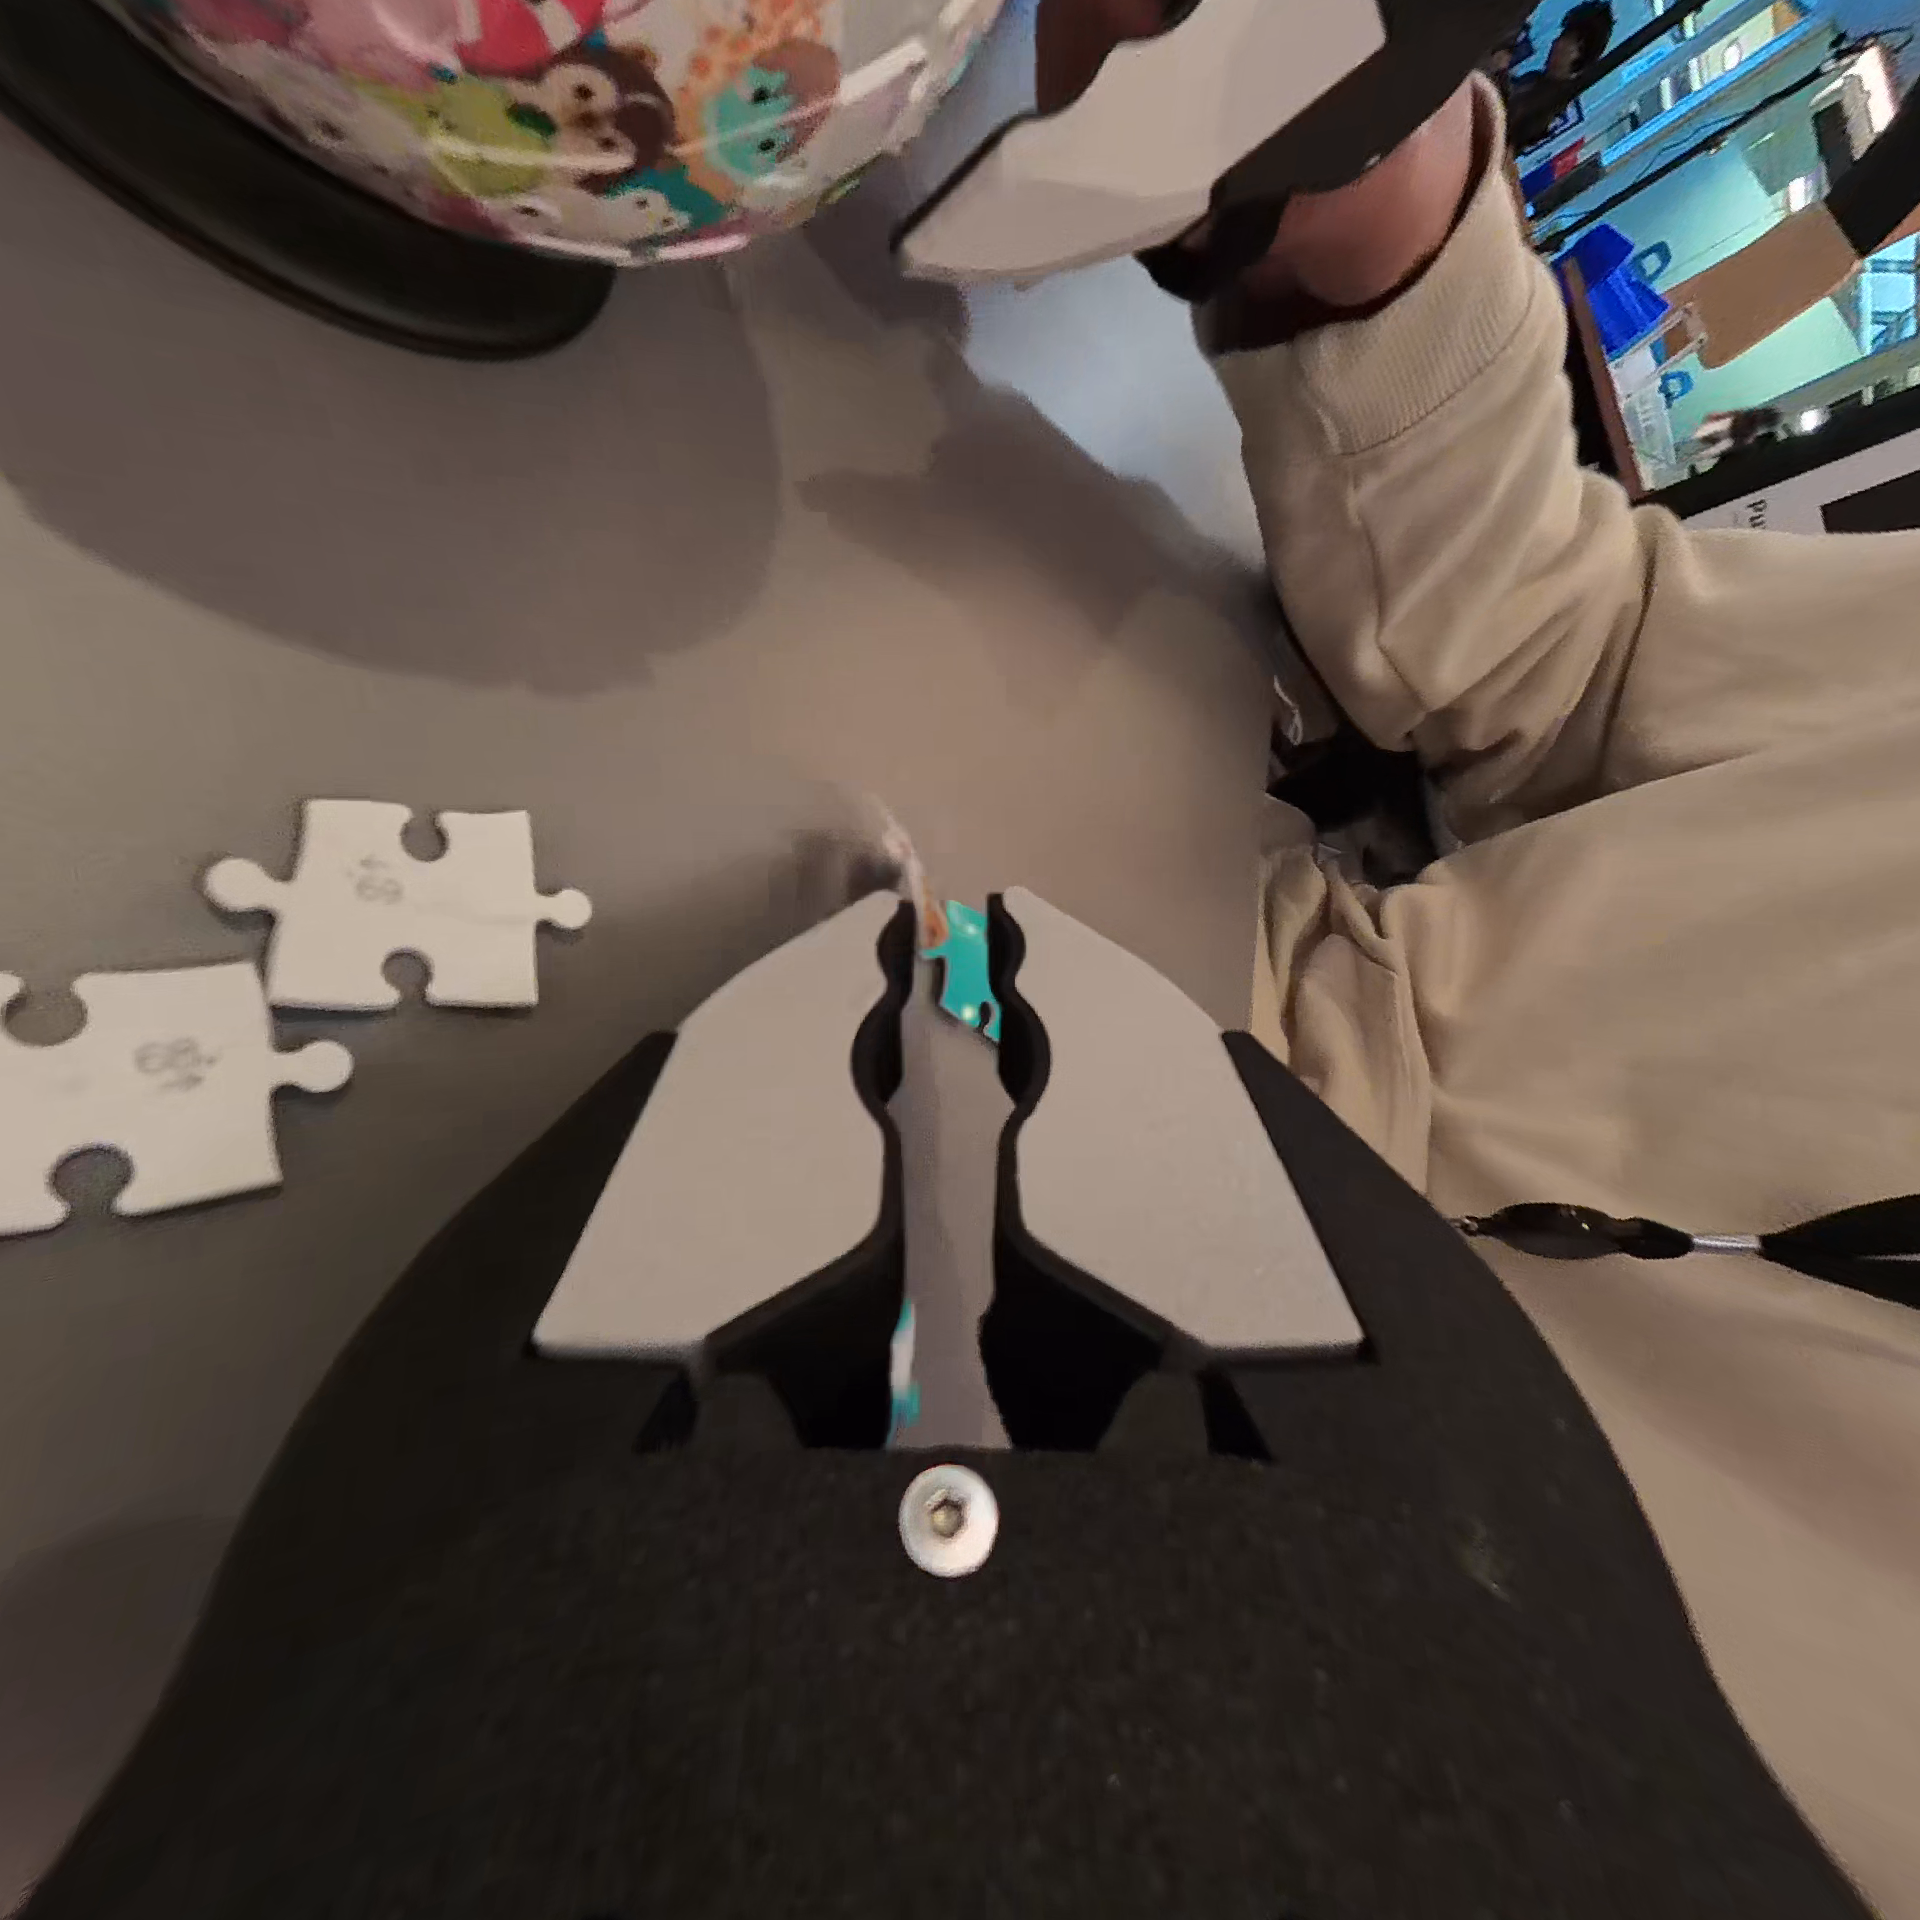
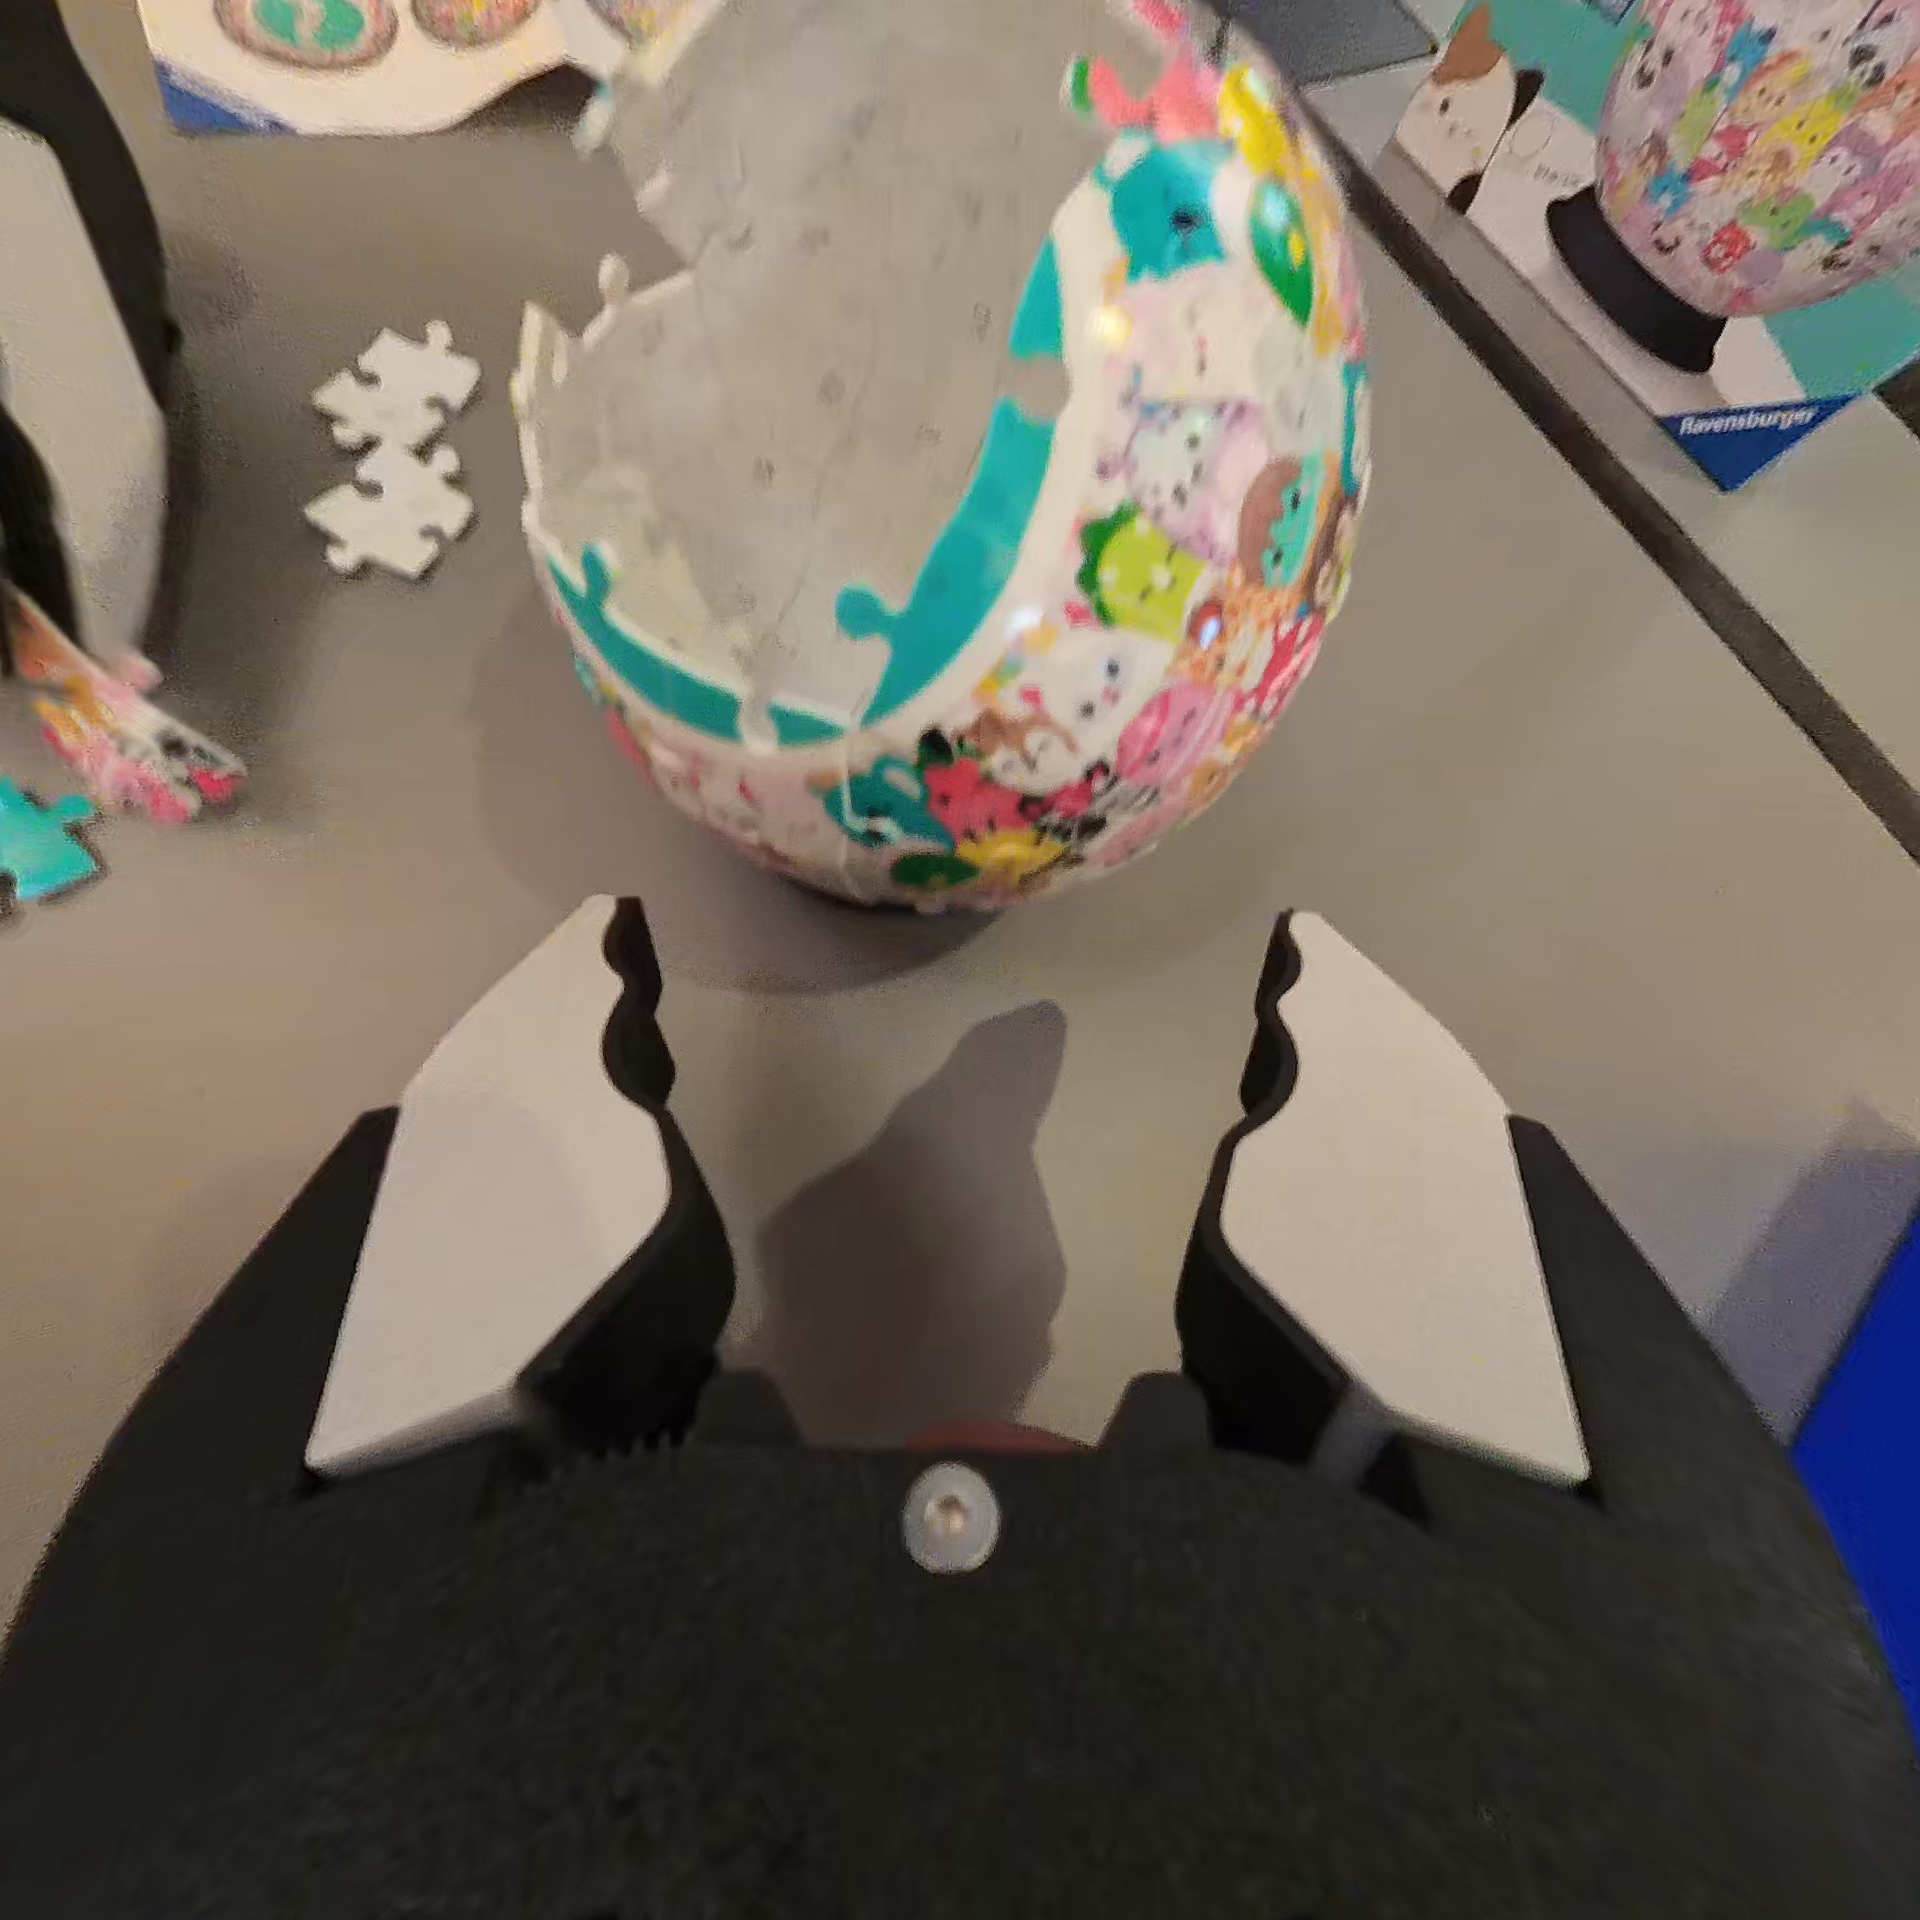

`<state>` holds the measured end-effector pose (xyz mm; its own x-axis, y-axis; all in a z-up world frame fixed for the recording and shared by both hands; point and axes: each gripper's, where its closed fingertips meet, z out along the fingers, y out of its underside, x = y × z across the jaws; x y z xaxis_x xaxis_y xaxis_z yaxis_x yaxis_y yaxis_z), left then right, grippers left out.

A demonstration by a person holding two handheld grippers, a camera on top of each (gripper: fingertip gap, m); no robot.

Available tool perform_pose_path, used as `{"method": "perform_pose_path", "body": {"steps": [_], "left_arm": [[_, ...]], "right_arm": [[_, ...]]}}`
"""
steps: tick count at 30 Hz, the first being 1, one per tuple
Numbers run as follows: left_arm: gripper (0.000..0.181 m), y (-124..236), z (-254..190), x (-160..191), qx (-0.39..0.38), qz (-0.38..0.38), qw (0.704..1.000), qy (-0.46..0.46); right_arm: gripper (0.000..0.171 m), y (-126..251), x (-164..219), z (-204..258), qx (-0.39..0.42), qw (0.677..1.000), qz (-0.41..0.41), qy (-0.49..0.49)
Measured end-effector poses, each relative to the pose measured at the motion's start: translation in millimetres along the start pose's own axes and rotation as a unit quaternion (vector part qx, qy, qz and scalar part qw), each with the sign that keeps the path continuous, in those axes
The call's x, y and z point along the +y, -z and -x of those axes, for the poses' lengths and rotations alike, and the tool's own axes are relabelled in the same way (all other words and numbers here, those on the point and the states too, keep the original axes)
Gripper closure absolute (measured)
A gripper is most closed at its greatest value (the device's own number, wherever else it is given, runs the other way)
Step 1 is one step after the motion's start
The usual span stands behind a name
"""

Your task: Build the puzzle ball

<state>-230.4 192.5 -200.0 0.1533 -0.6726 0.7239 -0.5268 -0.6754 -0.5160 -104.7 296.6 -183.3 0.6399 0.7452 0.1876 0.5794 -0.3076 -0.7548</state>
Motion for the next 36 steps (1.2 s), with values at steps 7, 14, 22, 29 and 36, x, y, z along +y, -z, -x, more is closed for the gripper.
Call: {"method": "perform_pose_path", "body": {"steps": [7, 14, 22, 29, 36], "left_arm": [[0.114, 24, 10, -36, -0.027, -0.07, 0.996, -0.039], [0.079, 29, 30, -98, -0.017, -0.111, 0.99, -0.081], [0.081, 13, 34, -104, -0.004, -0.098, 0.992, -0.08], [0.087, 16, 20, -98, -0.017, -0.088, 0.99, -0.107], [0.08, 13, 38, -105, -0.007, -0.102, 0.992, -0.07]], "right_arm": [[0.064, -18, -10, 1, -0.003, 0.999, -0.012, 0.04], [0.06, -26, -12, 1, -0.04, 0.999, -0.018, 0.025], [0.061, -25, -17, 5, -0.128, 0.988, -0.042, -0.07], [0.061, -28, -19, 2, -0.202, 0.971, -0.06, -0.116], [0.056, -15, -20, -4, -0.141, 0.987, -0.062, -0.036]]}}
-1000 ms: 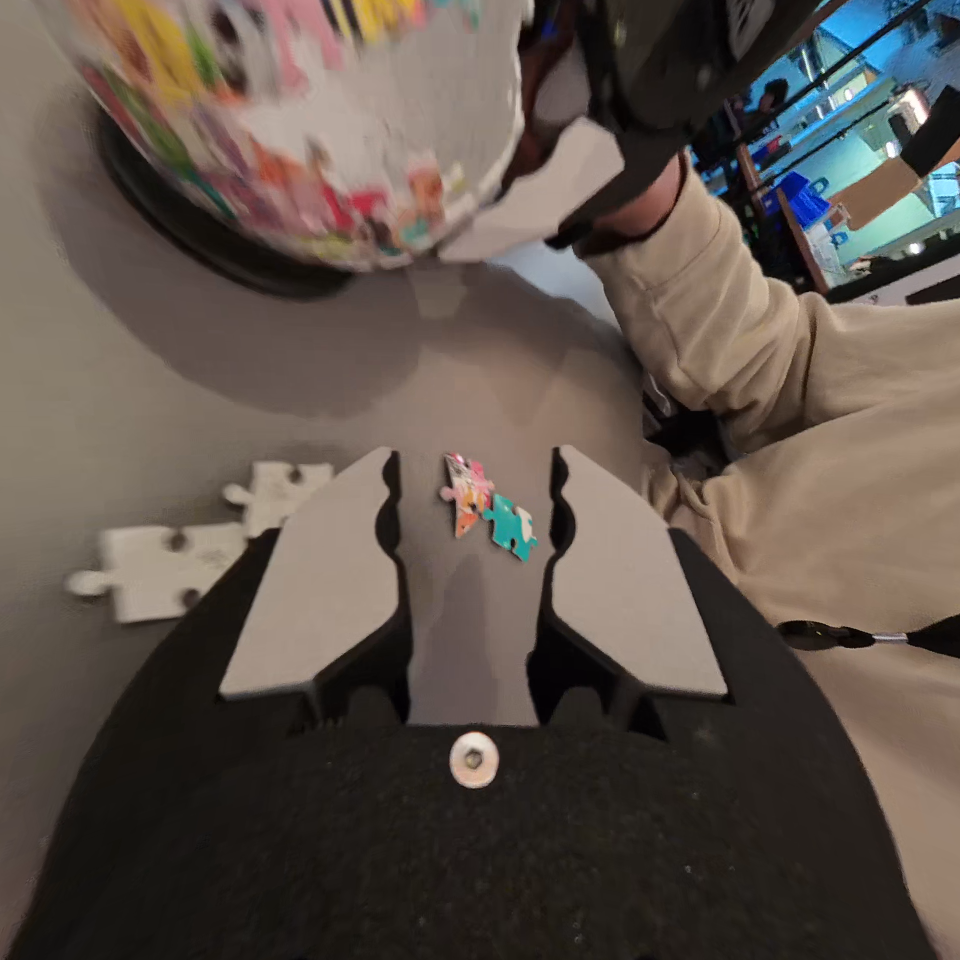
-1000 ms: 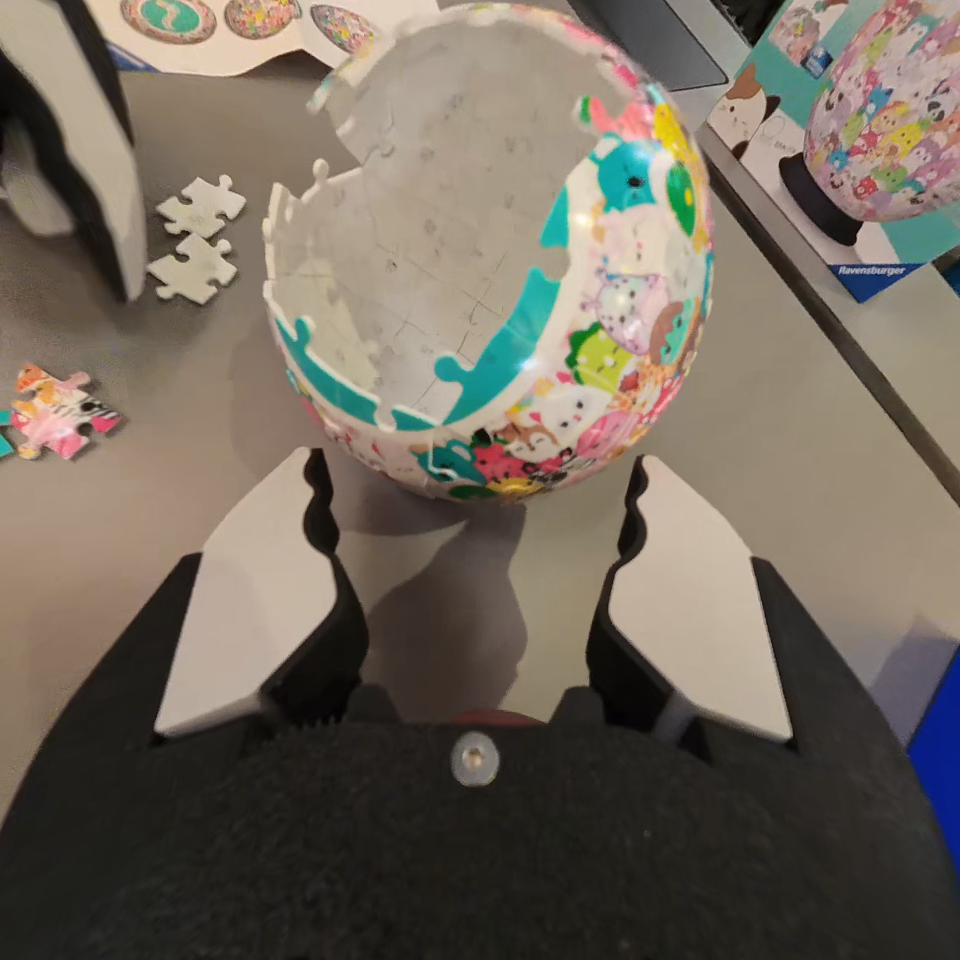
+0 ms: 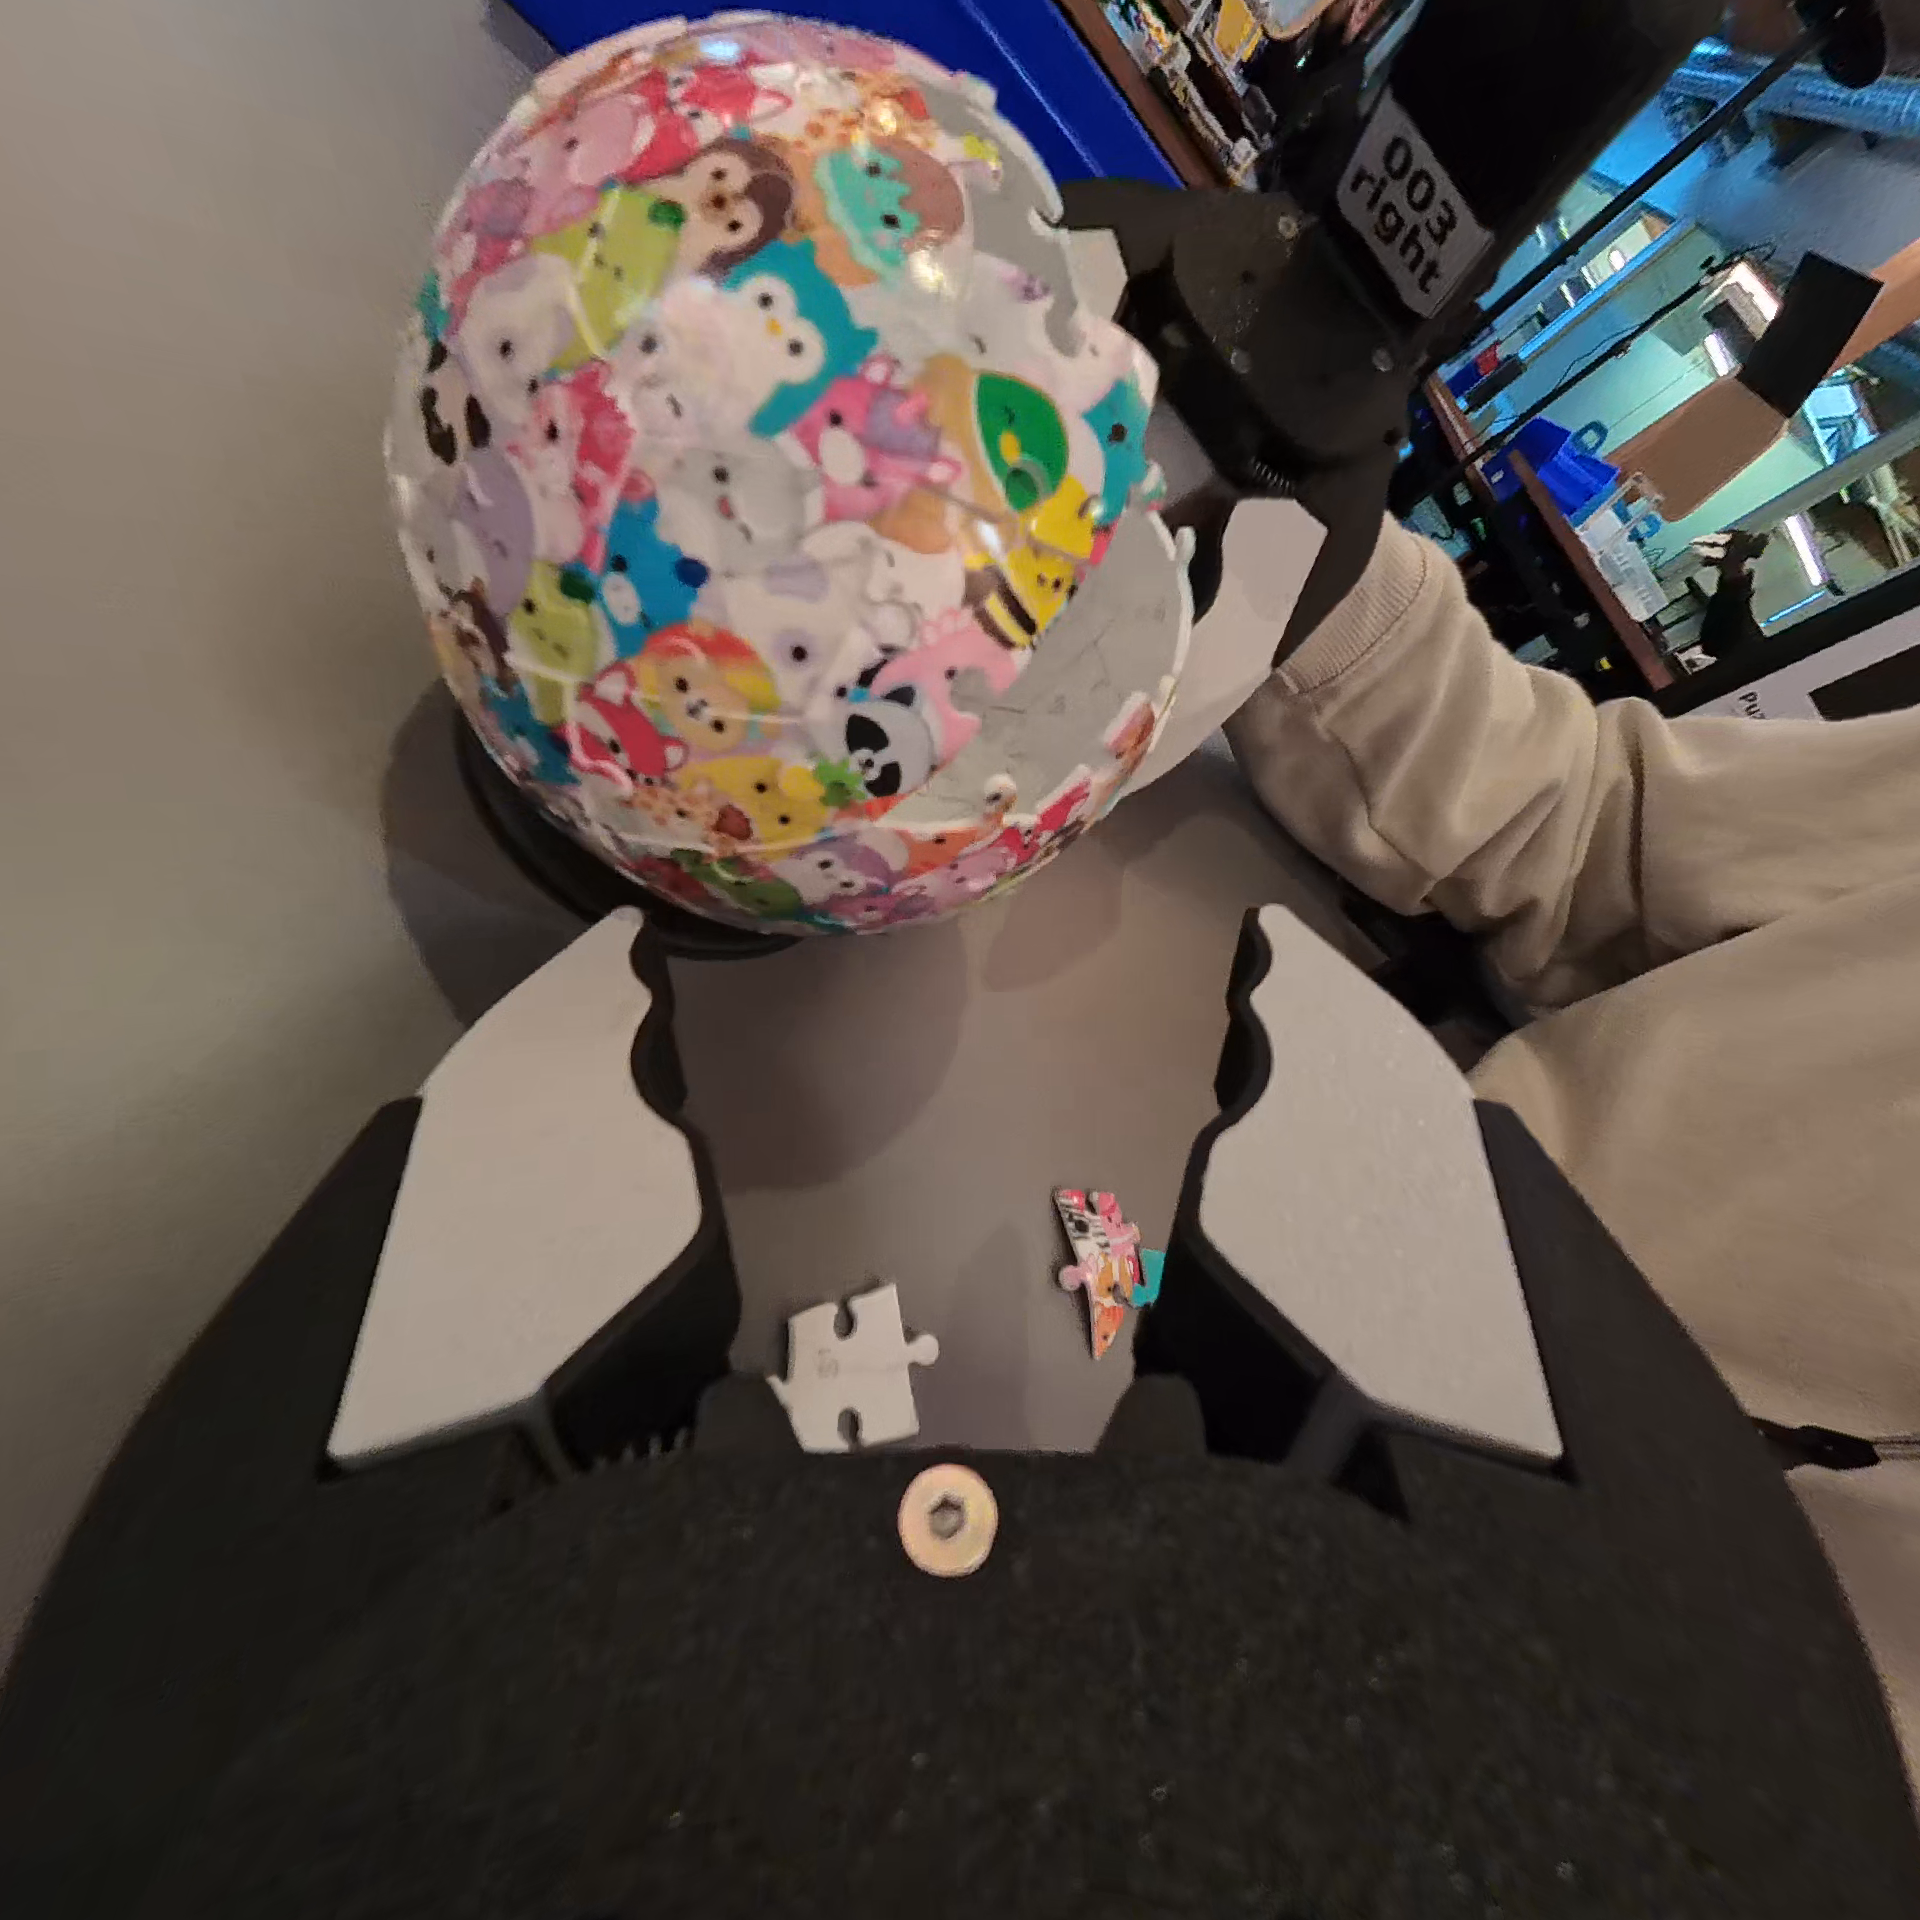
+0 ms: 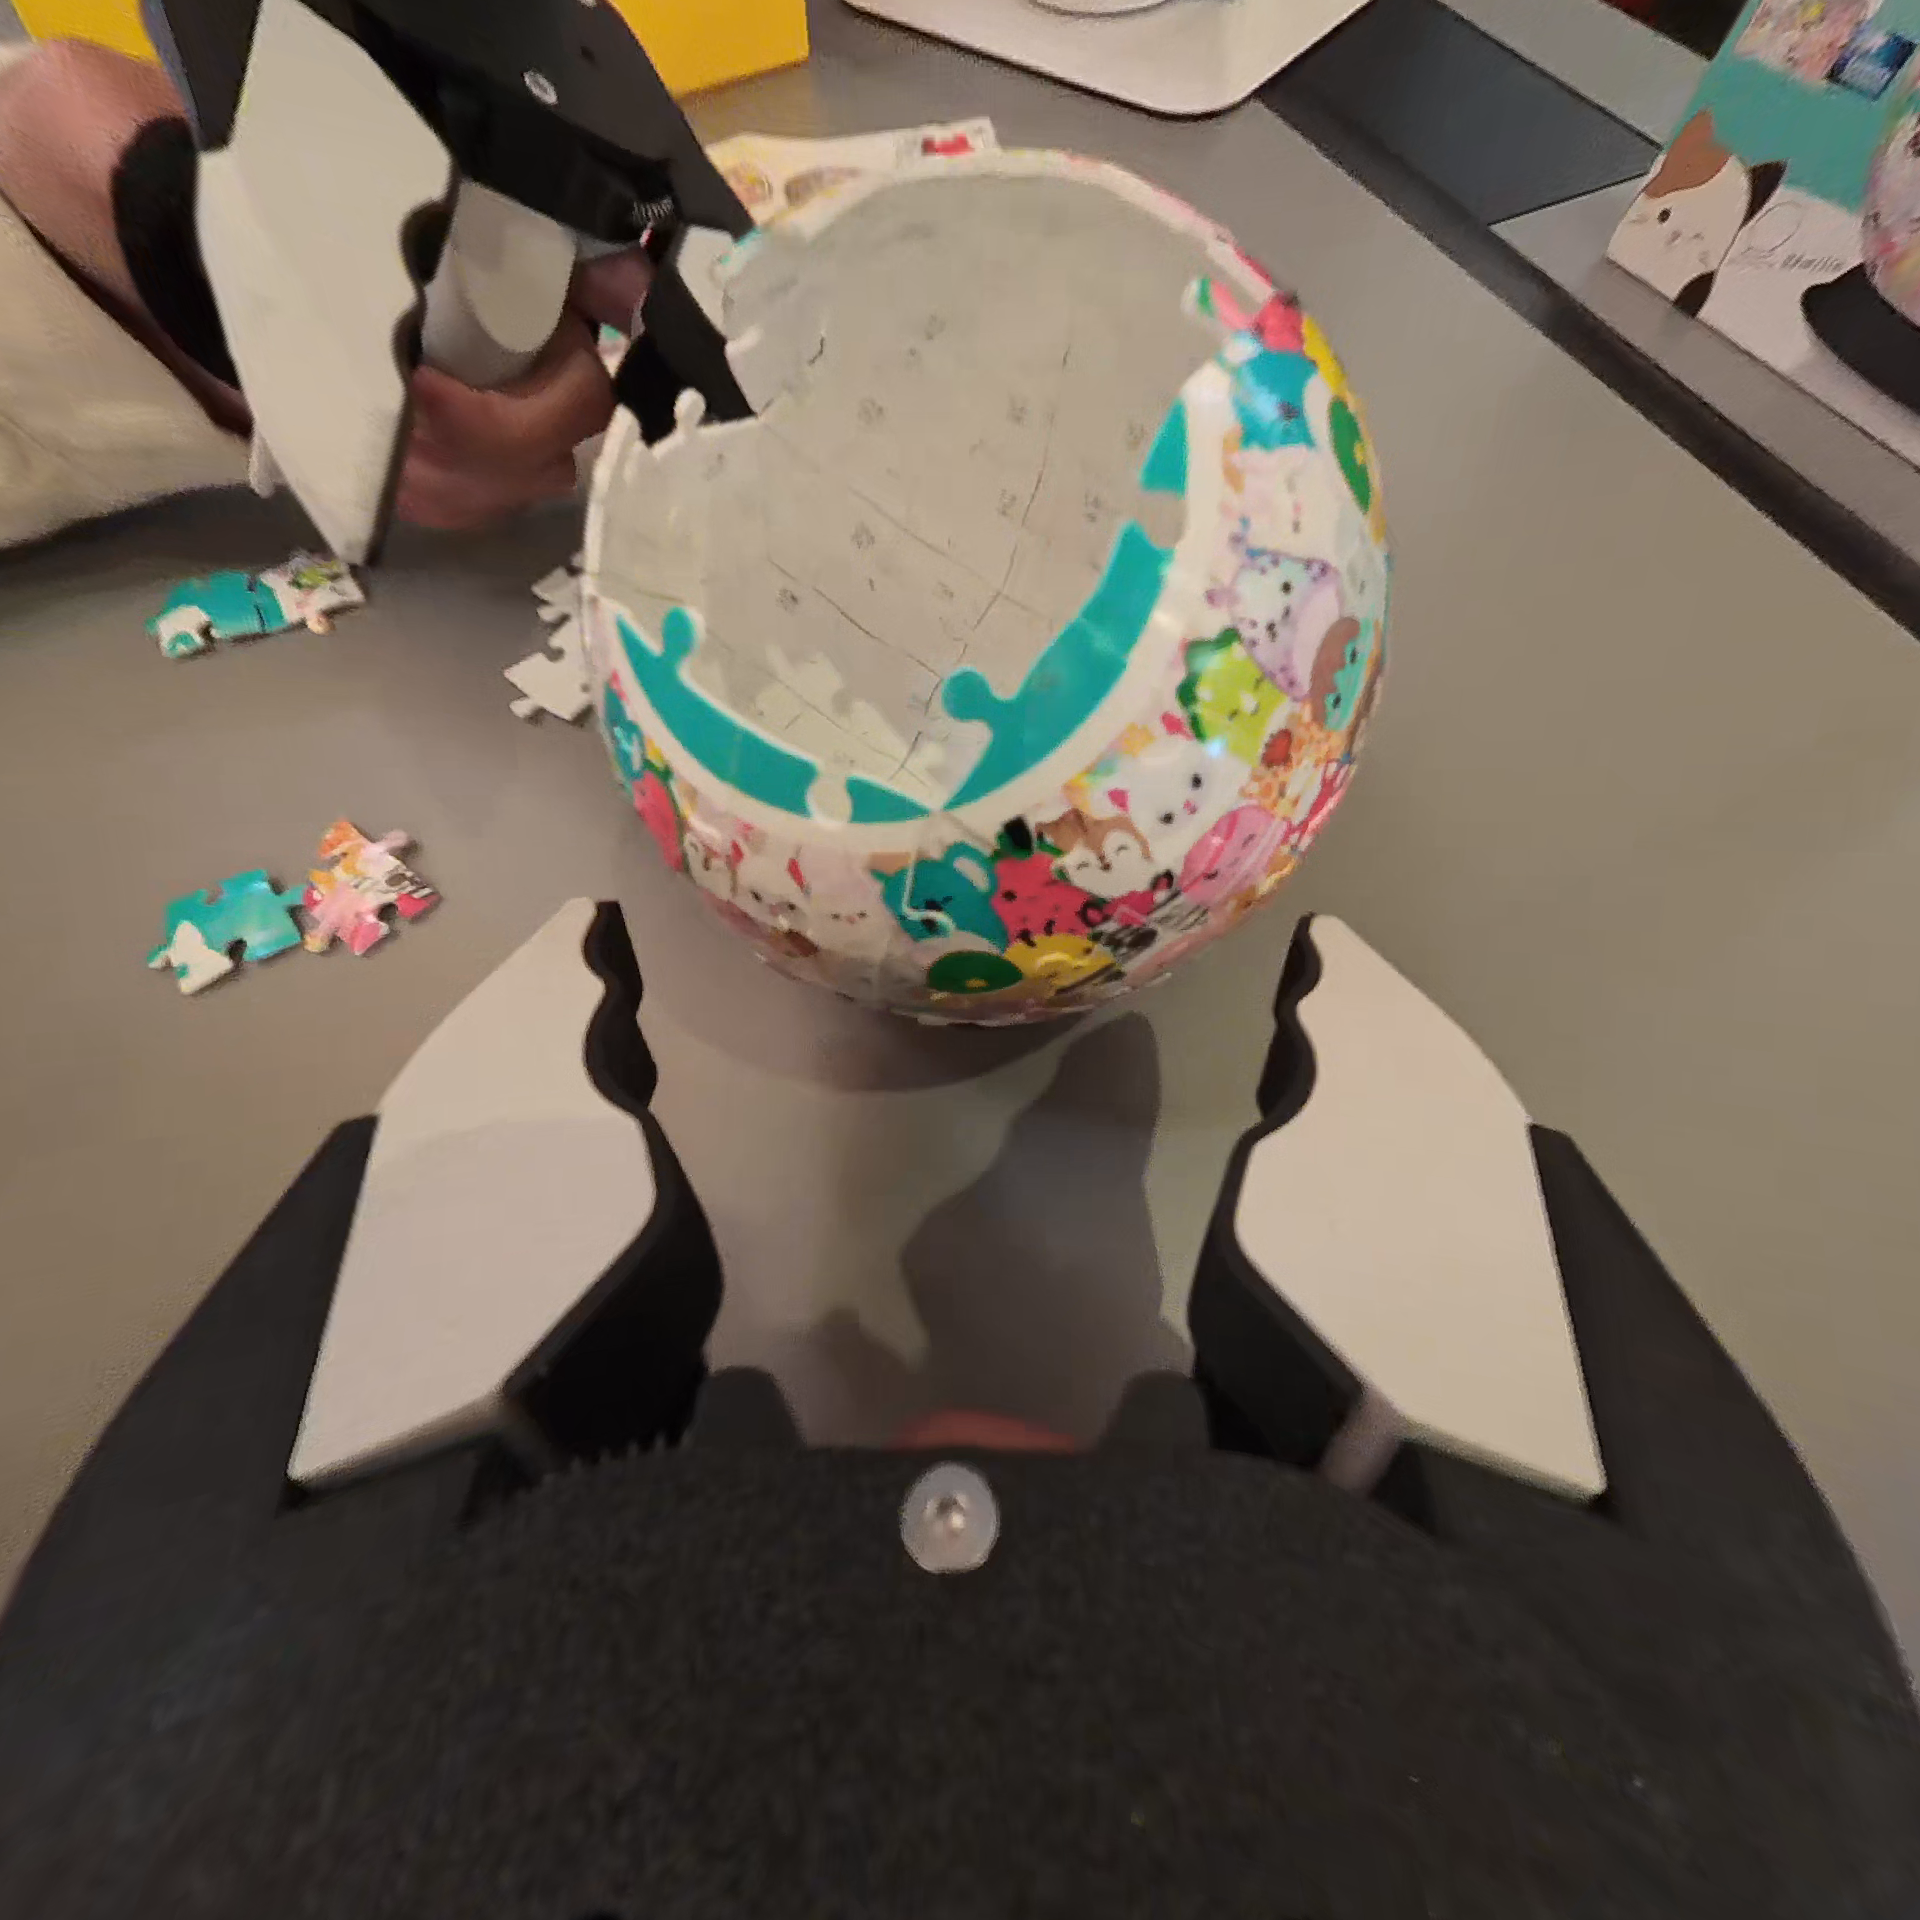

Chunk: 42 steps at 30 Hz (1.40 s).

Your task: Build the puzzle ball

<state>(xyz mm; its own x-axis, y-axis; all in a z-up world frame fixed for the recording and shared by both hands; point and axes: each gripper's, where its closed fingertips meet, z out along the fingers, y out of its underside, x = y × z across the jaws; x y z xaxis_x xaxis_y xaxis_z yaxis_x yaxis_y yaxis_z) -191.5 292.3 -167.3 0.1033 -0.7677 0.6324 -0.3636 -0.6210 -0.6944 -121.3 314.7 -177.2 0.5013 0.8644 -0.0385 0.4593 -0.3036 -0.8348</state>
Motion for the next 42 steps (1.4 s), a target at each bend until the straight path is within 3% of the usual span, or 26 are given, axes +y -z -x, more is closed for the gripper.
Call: {"method": "perform_pose_path", "body": {"steps": [14, 24, 31, 33, 37, 39, 42], "left_arm": [[0.079, -2, -20, 8, -0.003, 0.019, 1.0, -0.022], [0.079, -4, -11, 3, -0.005, 0.004, 1.0, -0.008], [0.084, -3, -25, 8, 0.001, 0.011, 1.0, -0.017], [0.095, 2, -26, 8, -0.005, 0.009, 1.0, -0.025], [0.147, 29, -22, -11, -0.027, -0.051, 0.997, -0.042], [0.181, 41, -20, -24, -0.042, -0.093, 0.993, -0.066], [0.181, 46, -13, -37, -0.086, -0.125, 0.983, -0.106]], "right_arm": [[0.052, -14, -4, 2, -0.101, 0.991, -0.026, -0.077], [0.054, 10, -14, 6, -0.073, 0.996, -0.043, -0.008], [0.049, 2, -10, 5, -0.083, 0.996, -0.038, -0.024], [0.051, -1, -7, 3, -0.089, 0.995, -0.037, -0.031], [0.055, 13, -6, -8, -0.062, 0.996, -0.04, -0.045], [0.062, 28, -10, -14, -0.03, 0.998, -0.04, -0.041], [0.075, 45, -20, -15, 0.008, 0.998, -0.052, -0.03]]}}
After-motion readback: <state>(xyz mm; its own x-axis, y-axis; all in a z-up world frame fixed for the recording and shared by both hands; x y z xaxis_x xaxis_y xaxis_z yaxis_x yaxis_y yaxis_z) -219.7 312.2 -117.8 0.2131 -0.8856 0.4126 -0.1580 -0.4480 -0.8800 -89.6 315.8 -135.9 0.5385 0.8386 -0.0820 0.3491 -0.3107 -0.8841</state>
